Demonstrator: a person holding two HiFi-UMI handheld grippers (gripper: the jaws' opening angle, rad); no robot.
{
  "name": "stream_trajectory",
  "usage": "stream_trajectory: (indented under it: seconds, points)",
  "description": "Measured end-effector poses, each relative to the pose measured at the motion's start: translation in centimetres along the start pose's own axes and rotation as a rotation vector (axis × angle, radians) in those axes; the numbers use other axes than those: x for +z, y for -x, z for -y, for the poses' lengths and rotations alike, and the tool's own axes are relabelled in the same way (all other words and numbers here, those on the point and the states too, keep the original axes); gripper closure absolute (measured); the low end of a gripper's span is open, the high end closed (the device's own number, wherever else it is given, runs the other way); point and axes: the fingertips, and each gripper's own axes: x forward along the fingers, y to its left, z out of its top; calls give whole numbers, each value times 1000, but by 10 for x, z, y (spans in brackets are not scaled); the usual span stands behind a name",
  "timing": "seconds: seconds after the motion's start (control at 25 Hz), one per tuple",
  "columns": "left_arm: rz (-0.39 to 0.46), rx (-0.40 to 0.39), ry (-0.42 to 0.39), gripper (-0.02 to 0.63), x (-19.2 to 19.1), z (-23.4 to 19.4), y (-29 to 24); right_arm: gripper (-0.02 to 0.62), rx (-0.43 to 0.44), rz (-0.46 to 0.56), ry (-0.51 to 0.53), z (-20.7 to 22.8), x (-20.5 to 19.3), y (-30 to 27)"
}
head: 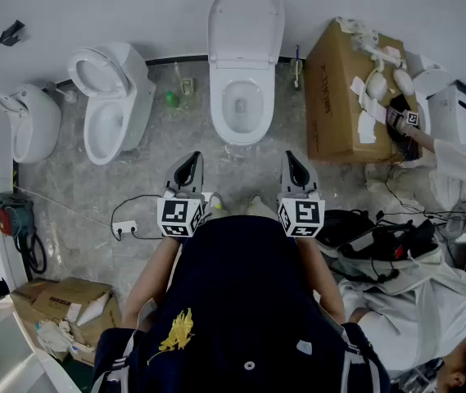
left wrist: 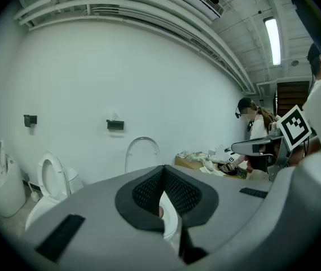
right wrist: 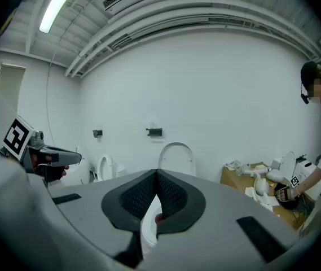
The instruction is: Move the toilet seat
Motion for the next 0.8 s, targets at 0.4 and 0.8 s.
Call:
stream_trajectory:
  seconds: [0.4,0.8]
  points:
    - [1,-31,-6,588,4,-19,12,569,-10,8,2,-26,10,-3]
    - [26,-52,-32,588,14,-41,10,569,-49,60,46,-39,25,-6]
